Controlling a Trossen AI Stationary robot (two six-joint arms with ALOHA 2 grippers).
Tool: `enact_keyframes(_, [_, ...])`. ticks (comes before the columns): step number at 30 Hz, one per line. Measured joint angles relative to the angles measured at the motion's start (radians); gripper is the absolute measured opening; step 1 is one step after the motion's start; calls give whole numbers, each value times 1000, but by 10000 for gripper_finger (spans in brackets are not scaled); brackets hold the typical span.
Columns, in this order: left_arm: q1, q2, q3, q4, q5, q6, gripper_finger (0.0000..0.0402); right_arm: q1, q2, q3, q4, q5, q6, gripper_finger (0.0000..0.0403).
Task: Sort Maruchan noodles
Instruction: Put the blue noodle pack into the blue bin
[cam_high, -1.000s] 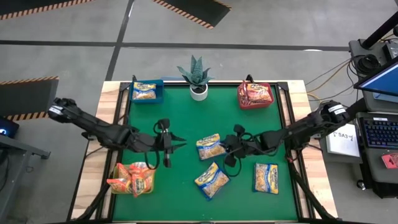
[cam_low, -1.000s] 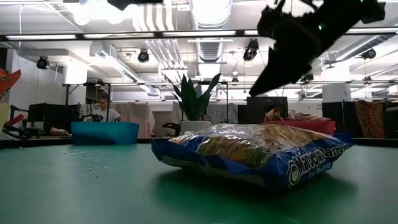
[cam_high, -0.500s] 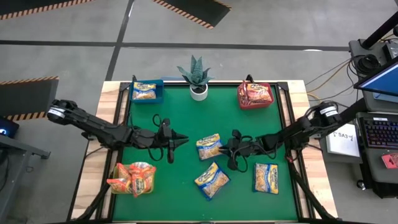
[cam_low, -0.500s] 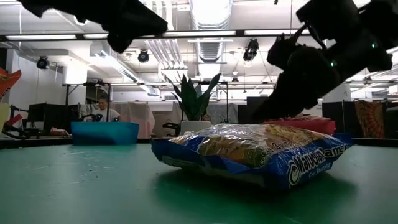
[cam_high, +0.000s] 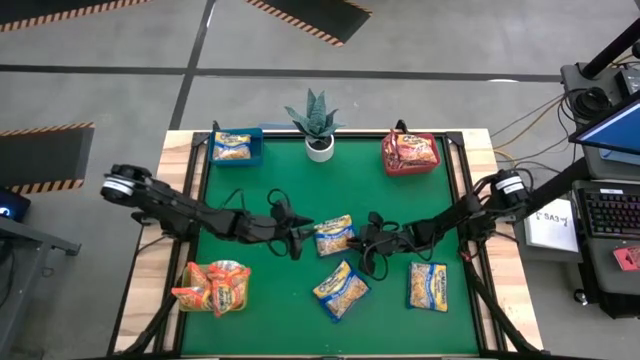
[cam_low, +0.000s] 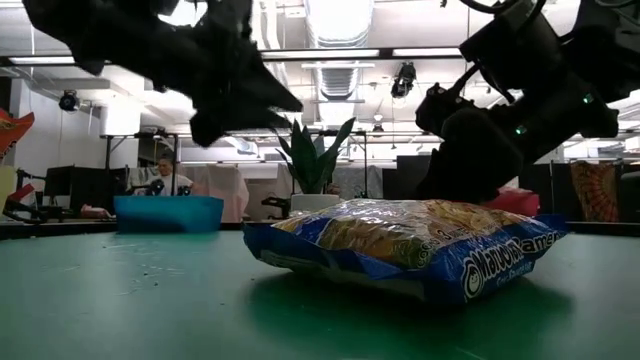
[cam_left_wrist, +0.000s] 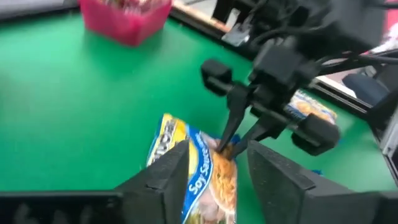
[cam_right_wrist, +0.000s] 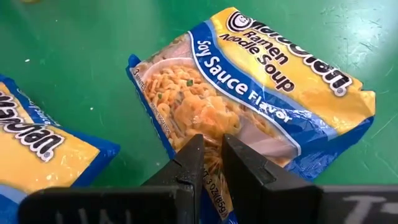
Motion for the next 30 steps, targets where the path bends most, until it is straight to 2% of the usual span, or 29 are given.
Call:
enact_keyframes(6, [15,86,4,2,0,-144,206,0,-8,-13,-35,-7,1,52])
enact_keyframes(13, [20,169,27,12,11,-207,254,0,-6,-20,-33,-8,0,52])
enact_keyframes(26, [77,319,75,14,50,-249,261,0,-2,-20,-29,-9,-11,52])
enact_keyframes(30, [77,358,75,88,62,-219,261,0,-2,-21,-28,-8,-11,52])
